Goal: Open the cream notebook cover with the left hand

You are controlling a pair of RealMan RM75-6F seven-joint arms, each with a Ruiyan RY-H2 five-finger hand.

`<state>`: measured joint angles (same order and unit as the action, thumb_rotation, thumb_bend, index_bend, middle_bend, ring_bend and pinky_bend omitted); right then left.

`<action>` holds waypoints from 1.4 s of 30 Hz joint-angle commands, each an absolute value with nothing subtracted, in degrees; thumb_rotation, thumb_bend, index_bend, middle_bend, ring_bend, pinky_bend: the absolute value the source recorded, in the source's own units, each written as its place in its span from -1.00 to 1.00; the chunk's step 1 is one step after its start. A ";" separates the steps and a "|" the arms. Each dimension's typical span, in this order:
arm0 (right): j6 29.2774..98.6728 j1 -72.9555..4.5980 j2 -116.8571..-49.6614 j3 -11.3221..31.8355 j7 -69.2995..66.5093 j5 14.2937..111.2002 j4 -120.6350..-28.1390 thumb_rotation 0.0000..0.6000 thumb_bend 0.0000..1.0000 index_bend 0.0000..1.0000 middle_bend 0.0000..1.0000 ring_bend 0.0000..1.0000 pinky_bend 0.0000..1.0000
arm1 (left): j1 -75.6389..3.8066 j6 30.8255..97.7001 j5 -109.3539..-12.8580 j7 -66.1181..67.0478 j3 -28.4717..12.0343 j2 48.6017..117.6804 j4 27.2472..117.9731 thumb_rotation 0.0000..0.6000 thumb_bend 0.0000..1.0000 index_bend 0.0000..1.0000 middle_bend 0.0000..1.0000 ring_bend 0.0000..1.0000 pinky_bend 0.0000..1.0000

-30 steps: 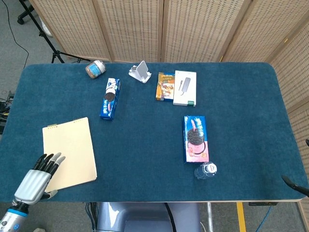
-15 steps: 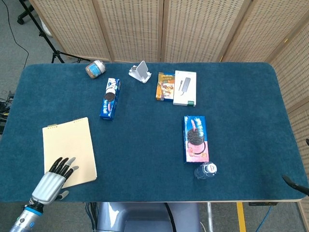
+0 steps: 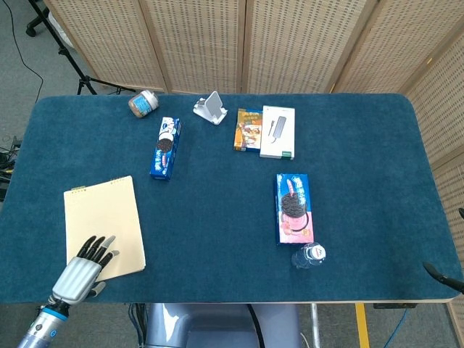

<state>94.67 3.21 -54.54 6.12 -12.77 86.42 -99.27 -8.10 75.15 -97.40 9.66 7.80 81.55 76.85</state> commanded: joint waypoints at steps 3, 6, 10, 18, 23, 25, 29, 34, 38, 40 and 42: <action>94.72 3.22 -54.50 6.14 -12.97 86.47 -99.26 1.00 -1.00 -0.98 -1.00 -1.00 -1.00 | -8.16 75.70 -97.60 9.11 7.86 82.54 75.48 1.00 -0.55 -0.50 -1.00 -1.00 -1.00; 94.67 3.20 -54.49 6.16 -13.12 86.44 -99.25 1.00 -1.00 -0.98 -1.00 -1.00 -1.00 | -8.19 75.76 -97.53 8.71 7.92 83.28 74.28 1.00 -0.55 -0.50 -1.00 -1.00 -1.00; 94.76 3.23 -54.49 6.17 -13.19 86.50 -99.28 1.00 -1.00 -0.98 -1.00 -1.00 -1.00 | -8.26 75.99 -97.57 8.19 7.98 84.08 72.99 1.00 -0.52 -0.45 -1.00 -1.00 -1.00; 94.63 3.16 -54.56 6.31 -13.11 86.20 -99.23 1.00 -1.00 -0.98 -1.00 -1.00 -1.00 | -8.34 76.98 -97.39 6.80 7.75 84.67 71.80 1.00 -0.35 -0.30 -1.00 -1.00 -1.00; 94.60 3.18 -54.49 6.23 -13.22 86.34 -99.27 1.00 -1.00 -0.98 -1.00 -1.00 -1.00 | -8.36 76.85 -96.93 7.26 7.74 84.73 71.68 1.00 -0.27 -0.23 -1.00 -1.00 -1.00; 94.49 3.19 -54.34 6.16 -13.56 86.37 -99.39 1.00 -1.00 -0.98 -1.00 -1.00 -1.00 | -8.38 76.78 -96.71 7.38 7.70 84.76 71.71 1.00 -0.23 -0.18 -1.00 -1.00 -1.00; 94.47 3.21 -54.20 6.17 -13.78 86.32 -99.39 1.00 -1.00 -0.98 -1.00 -1.00 -1.00 | -8.42 76.86 -96.52 7.48 7.66 84.78 71.72 1.00 -0.01 -0.11 -1.00 -1.00 -1.00; 94.49 3.16 -54.27 6.27 -14.01 86.28 -99.29 1.00 -1.00 -0.98 -1.00 -1.00 -1.00 | -8.49 76.80 -96.38 7.28 7.76 84.82 71.67 1.00 0.13 0.03 -1.00 -1.00 -1.00; 94.50 3.17 -54.23 6.26 -14.26 86.32 -99.28 1.00 -1.00 -0.98 -1.00 -1.00 -1.00 | -8.57 77.01 -96.42 6.81 7.77 84.89 71.55 1.00 0.13 0.20 -1.00 -1.00 -1.00; 94.44 3.16 -54.18 6.24 -14.37 86.33 -99.31 1.00 -1.00 -0.98 -1.00 -1.00 -1.00 | -8.60 77.20 -96.54 6.43 7.83 84.89 71.47 1.00 0.13 0.33 -1.00 -1.00 -1.00; 94.43 3.13 -54.22 6.25 -14.46 86.36 -99.24 1.00 -1.00 -0.98 -1.00 -1.00 -1.00 | -8.61 77.44 -96.76 6.06 7.96 84.79 71.60 1.00 0.13 0.43 -1.00 -1.00 -1.00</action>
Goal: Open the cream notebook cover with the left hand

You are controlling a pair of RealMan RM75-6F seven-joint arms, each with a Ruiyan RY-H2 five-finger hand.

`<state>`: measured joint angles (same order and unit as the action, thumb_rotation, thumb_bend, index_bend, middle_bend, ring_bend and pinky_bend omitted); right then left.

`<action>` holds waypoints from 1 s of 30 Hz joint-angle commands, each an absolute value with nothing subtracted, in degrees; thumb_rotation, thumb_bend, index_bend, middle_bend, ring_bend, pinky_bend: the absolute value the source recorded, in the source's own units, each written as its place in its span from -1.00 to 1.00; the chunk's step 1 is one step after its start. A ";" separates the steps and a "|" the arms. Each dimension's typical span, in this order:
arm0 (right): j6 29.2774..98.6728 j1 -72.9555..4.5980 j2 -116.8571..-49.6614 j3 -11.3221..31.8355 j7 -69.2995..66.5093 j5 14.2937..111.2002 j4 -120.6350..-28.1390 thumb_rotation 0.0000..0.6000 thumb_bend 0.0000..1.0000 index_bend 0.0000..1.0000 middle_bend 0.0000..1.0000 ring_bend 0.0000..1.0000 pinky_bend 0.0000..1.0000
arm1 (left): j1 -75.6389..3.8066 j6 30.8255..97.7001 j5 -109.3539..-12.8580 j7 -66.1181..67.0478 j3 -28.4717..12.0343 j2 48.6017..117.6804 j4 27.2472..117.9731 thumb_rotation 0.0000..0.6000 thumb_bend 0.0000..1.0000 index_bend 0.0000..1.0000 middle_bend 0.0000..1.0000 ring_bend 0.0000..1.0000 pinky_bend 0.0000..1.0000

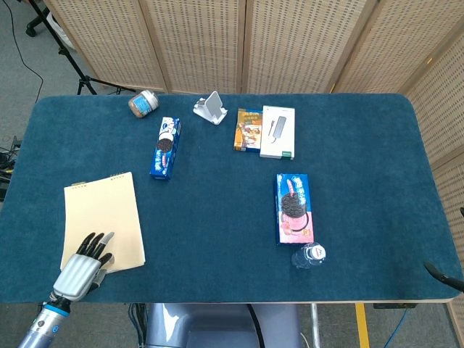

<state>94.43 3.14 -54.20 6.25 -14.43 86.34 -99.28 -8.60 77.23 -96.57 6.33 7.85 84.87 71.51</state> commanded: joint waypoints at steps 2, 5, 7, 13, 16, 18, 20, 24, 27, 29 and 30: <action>94.47 3.12 -54.25 6.28 -14.50 86.36 -99.19 1.00 -1.00 -0.98 -1.00 -1.00 -1.00 | -8.61 77.79 -97.18 5.76 8.21 84.57 71.92 1.00 0.13 0.52 -1.00 -1.00 -1.00; 94.42 3.13 -54.21 6.28 -14.64 86.31 -99.19 1.00 -1.00 -0.98 -1.00 -1.00 -1.00 | -8.57 78.21 -97.90 5.56 8.80 83.99 72.75 1.00 0.13 0.59 -1.00 -1.00 -1.00; 94.49 3.15 -54.22 6.31 -14.59 86.27 -99.19 1.00 -1.00 -0.98 -1.00 -1.00 -1.00 | -8.52 78.19 -98.41 5.64 9.47 83.29 73.92 1.00 0.13 0.60 -1.00 -1.00 -1.00; 94.48 3.12 -54.30 6.32 -14.54 86.27 -99.15 1.00 -1.00 -0.98 -1.00 -1.00 -1.00 | -8.45 78.37 -100.02 6.06 11.16 81.32 77.29 1.00 0.13 0.61 -1.00 -1.00 -1.00; 94.46 3.10 -54.35 6.33 -14.46 86.27 -99.11 1.00 -1.00 -0.98 -1.00 -1.00 -1.00 | -8.44 78.54 -101.20 5.66 12.30 80.16 79.08 1.00 0.13 0.61 -1.00 -1.00 -1.00; 94.45 3.11 -54.33 6.30 -14.44 86.31 -99.14 1.00 -1.00 -0.98 -1.00 -1.00 -1.00 | -8.45 78.57 -101.72 5.55 12.78 79.69 79.83 1.00 0.13 0.61 -1.00 -1.00 -1.00; 94.39 3.11 -54.29 6.21 -14.39 86.38 -99.23 1.00 -1.00 -0.98 -1.00 -1.00 -1.00 | -8.43 78.70 -102.85 5.54 13.78 78.78 81.20 1.00 0.13 0.61 -1.00 -1.00 -1.00; 94.43 3.14 -54.30 6.16 -14.30 86.47 -99.22 1.00 -1.00 -0.98 -1.00 -1.00 -1.00 | -8.61 78.45 -105.16 4.62 16.24 76.44 84.41 1.00 0.13 0.61 -1.00 -1.00 -1.00; 94.37 3.16 -54.22 6.11 -14.30 86.46 -99.30 1.00 -1.00 -0.98 -1.00 -1.00 -1.00 | -8.77 78.68 -107.01 4.06 17.66 74.93 86.17 1.00 0.13 0.61 -1.00 -1.00 -1.00; 94.40 3.15 -54.24 6.14 -14.26 86.43 -99.26 1.00 -1.00 -0.98 -1.00 -1.00 -1.00 | -8.72 78.87 -107.85 4.09 18.26 74.32 86.82 1.00 0.13 0.61 -1.00 -1.00 -1.00; 94.40 3.14 -54.27 6.16 -14.22 86.41 -99.24 1.00 -1.00 -0.98 -1.00 -1.00 -1.00 | -8.67 78.92 -108.20 4.18 18.55 74.03 87.13 1.00 0.13 0.61 -1.00 -1.00 -1.00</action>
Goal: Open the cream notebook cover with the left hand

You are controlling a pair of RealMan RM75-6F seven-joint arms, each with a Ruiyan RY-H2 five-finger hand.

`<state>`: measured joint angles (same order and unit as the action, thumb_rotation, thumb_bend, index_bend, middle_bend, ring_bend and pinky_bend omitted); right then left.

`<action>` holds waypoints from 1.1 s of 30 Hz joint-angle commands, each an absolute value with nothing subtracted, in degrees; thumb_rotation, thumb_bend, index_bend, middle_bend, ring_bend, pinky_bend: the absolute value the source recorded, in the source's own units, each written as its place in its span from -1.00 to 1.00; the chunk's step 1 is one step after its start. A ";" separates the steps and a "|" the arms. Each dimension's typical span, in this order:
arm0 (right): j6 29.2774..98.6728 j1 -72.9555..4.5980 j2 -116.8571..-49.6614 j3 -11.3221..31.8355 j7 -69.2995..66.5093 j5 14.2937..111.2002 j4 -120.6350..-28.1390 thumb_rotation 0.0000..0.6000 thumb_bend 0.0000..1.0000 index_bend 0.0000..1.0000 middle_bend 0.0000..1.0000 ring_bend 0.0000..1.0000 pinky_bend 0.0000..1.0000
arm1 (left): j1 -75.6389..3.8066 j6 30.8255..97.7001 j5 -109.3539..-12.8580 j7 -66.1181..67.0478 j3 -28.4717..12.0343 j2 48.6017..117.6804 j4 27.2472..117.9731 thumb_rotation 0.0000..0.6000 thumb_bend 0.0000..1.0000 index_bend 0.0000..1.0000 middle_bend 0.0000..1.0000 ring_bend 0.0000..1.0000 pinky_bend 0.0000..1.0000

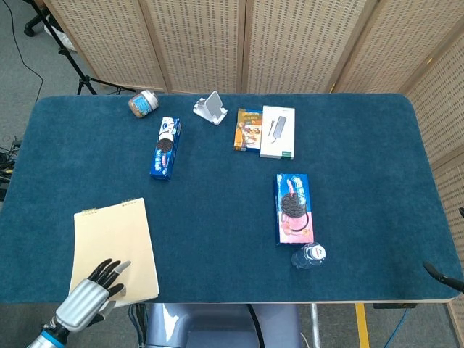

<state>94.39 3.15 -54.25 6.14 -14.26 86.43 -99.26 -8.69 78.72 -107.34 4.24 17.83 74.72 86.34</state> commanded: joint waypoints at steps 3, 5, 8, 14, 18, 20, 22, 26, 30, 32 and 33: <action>94.32 3.13 -54.27 6.13 -14.19 86.39 -99.29 1.00 -1.00 -0.98 -1.00 -1.00 -1.00 | -8.49 79.16 -109.02 4.64 19.09 73.20 88.05 1.00 0.13 0.61 -1.00 -1.00 -1.00; 94.29 3.12 -54.29 6.10 -14.14 86.42 -99.27 1.00 -1.00 -0.98 -1.00 -1.00 -1.00 | -8.32 79.45 -109.28 4.89 19.12 72.95 88.33 1.00 0.13 0.61 -1.00 -1.00 -1.00; 94.20 3.09 -54.28 6.04 -14.01 86.48 -99.34 1.00 -1.00 -0.98 -1.00 -1.00 -1.00 | -8.23 79.77 -109.89 4.50 19.41 72.46 88.83 1.00 0.13 0.61 -1.00 -1.00 -1.00; 94.07 3.06 -54.32 5.97 -13.80 86.47 -99.40 1.00 -1.00 -0.98 -1.00 -1.00 -1.00 | -8.52 79.68 -110.93 2.89 20.22 71.57 89.61 1.00 0.13 0.62 -1.00 -1.00 -1.00; 94.14 3.06 -54.33 6.04 -13.78 86.40 -99.43 1.00 -1.00 -0.98 -1.00 -1.00 -1.00 | -9.59 79.02 -111.95 -0.47 21.42 70.22 91.51 1.00 0.13 0.62 -1.00 -1.00 -1.00; 94.12 3.03 -54.36 6.08 -13.76 86.33 -99.42 1.00 -1.00 -0.98 -1.00 -1.00 -1.00 | -10.36 79.22 -112.51 -2.24 21.59 69.23 92.65 1.00 0.13 0.63 -1.00 -1.00 -1.00; 94.19 3.02 -54.41 6.09 -13.63 86.43 -99.43 1.00 -1.00 -0.98 -1.00 -1.00 -1.00 | -12.66 79.92 -111.75 -6.51 20.41 65.86 96.66 1.00 0.13 0.63 -1.00 -1.00 -1.00; 94.13 2.98 -54.42 6.09 -13.53 86.42 -99.56 1.00 -1.00 -0.98 -1.00 -1.00 -1.00 | -15.88 78.46 -107.98 -8.85 17.37 61.36 101.53 1.00 0.13 0.64 -1.00 -1.00 -1.00; 93.98 2.90 -54.48 6.17 -13.40 86.19 -99.54 1.00 -1.00 -0.98 -1.00 -1.00 -1.00 | -19.36 76.30 -99.08 -8.47 9.91 58.97 104.26 1.00 0.13 0.64 -1.00 -1.00 -1.00; 93.92 2.86 -54.54 6.18 -13.30 86.17 -99.53 1.00 -1.00 -0.98 -1.00 -1.00 -1.00 | -20.69 74.89 -95.93 -7.48 7.23 59.03 104.01 1.00 0.13 0.64 -1.00 -1.00 -1.00; 93.92 2.84 -54.57 6.17 -13.22 86.20 -99.53 1.00 -1.00 -0.98 -1.00 -1.00 -1.00 | -21.45 73.89 -94.02 -6.69 5.76 59.23 103.73 1.00 0.13 0.64 -1.00 -1.00 -1.00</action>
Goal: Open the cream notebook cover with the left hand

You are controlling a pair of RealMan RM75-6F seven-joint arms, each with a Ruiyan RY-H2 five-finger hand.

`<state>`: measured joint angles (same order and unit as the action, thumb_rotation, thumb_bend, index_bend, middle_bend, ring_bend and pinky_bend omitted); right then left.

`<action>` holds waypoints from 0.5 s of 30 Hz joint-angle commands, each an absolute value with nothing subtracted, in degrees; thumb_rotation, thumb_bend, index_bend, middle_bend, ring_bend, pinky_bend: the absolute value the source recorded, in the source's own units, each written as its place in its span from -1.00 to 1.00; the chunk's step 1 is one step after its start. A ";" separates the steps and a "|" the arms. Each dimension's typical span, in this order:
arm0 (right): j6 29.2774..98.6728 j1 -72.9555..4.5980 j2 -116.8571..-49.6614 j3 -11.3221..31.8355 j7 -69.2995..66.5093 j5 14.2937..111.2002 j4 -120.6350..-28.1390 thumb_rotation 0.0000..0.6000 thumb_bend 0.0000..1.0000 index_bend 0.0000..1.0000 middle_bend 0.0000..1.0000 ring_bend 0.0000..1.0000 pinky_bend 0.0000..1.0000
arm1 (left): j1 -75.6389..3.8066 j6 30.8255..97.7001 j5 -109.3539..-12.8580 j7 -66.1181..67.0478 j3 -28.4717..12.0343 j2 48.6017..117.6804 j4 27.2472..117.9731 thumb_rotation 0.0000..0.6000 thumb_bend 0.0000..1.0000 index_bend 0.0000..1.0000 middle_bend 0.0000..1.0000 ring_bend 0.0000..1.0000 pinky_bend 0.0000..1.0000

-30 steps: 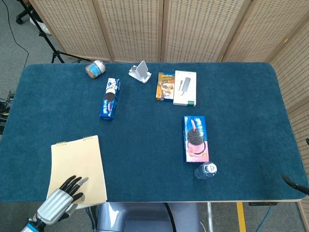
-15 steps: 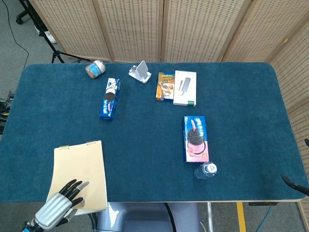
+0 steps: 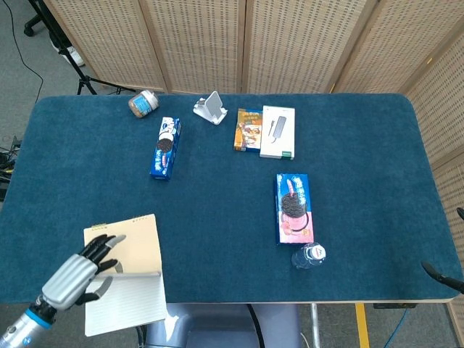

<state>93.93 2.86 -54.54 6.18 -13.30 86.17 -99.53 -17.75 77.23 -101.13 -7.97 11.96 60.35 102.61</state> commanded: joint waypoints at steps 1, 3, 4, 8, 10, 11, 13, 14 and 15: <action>93.90 2.82 -54.59 6.16 -13.14 86.24 -99.54 1.00 -1.00 -0.98 -1.00 -1.00 -1.00 | -22.23 73.07 -92.05 -5.58 4.17 59.54 103.04 1.00 0.13 0.64 -1.00 -1.00 -1.00; 93.89 2.82 -54.61 6.13 -13.00 86.27 -99.60 1.00 -1.00 -0.98 -1.00 -1.00 -1.00 | -23.60 71.31 -88.37 -3.19 1.58 60.37 101.95 1.00 0.13 0.64 -1.00 -1.00 -1.00; 93.85 2.80 -54.68 6.13 -12.91 86.23 -99.59 1.00 -1.00 -0.98 -1.00 -1.00 -1.00 | -24.24 70.59 -86.77 -1.96 0.42 60.78 101.36 1.00 0.13 0.64 -1.00 -1.00 -1.00; 93.65 2.65 -54.94 6.19 -12.32 86.04 -99.58 1.00 -1.00 -0.98 -1.00 -1.00 -1.00 | -27.94 67.19 -80.60 3.27 -4.74 63.55 96.60 1.00 0.13 0.64 -1.00 -1.00 -1.00; 93.43 2.53 -55.12 6.23 -11.95 85.86 -99.51 1.00 -1.00 -0.98 -1.00 -1.00 -1.00 | -30.00 65.05 -78.37 4.70 -6.68 65.11 93.77 1.00 0.13 0.64 -1.00 -1.00 -1.00; 93.32 2.48 -55.19 6.25 -11.79 85.76 -99.51 1.00 -1.00 -0.98 -1.00 -1.00 -1.00 | -30.80 64.27 -77.54 5.06 -7.41 65.80 92.62 1.00 0.13 0.64 -1.00 -1.00 -1.00; 93.13 2.39 -55.30 6.29 -11.58 85.55 -99.47 1.00 -1.00 -0.98 -1.00 -1.00 -1.00 | -32.07 63.15 -76.03 5.94 -8.60 67.20 90.42 1.00 0.13 0.64 -1.00 -1.00 -1.00; 93.04 2.35 -55.35 6.30 -11.45 85.47 -99.43 1.00 -1.00 -0.98 -1.00 -1.00 -1.00 | -32.81 62.53 -75.17 6.75 -9.23 67.98 89.01 1.00 0.13 0.64 -1.00 -1.00 -1.00; 92.99 2.32 -55.38 6.32 -11.37 85.42 -99.42 1.00 -1.00 -0.98 -1.00 -1.00 -1.00 | -33.22 62.16 -74.63 7.20 -9.55 68.51 88.22 1.00 0.13 0.64 -1.00 -1.00 -1.00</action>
<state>93.00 2.33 -55.37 6.31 -11.38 85.42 -99.42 -31.78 63.52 -76.19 5.85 -8.20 67.03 89.97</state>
